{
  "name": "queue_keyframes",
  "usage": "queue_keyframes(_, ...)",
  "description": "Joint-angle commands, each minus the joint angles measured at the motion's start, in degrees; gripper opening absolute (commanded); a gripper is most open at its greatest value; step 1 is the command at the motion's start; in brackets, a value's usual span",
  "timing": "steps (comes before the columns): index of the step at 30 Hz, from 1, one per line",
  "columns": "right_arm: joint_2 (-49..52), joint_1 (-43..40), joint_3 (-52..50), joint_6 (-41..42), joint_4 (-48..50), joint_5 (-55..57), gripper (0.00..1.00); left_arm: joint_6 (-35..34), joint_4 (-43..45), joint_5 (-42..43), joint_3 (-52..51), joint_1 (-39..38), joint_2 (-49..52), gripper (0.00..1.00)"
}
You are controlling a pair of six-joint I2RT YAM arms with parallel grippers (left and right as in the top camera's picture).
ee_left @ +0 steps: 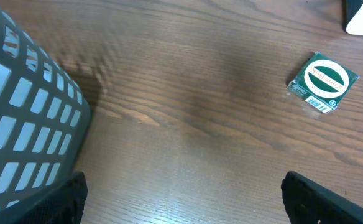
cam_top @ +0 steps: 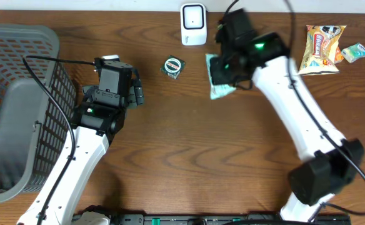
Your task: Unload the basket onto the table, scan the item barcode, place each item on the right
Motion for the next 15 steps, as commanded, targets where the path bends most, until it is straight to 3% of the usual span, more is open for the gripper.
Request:
queue_keyframes(1, 5.9, 2.2, -0.1, 5.7, -3.4, 21.9, 0.01, 0.7, 0.0, -1.0, 0.2, 0.2, -0.3, 0.98)
queue_keyframes(5, 14.1, 3.0, -0.1, 9.6, -8.0, 30.2, 0.01, 0.7, 0.0, -1.0, 0.2, 0.2, -0.3, 0.98)
queue_keyframes(10, 20.8, 3.0, -0.1, 11.1, -10.2, 30.6, 0.02, 0.7, 0.0, -1.0, 0.2, 0.2, -0.3, 0.98)
queue_keyframes(15, 23.6, 3.9, -0.1, 12.3, -10.7, 26.3, 0.10, 0.7, 0.0, -1.0, 0.2, 0.2, -0.3, 0.98)
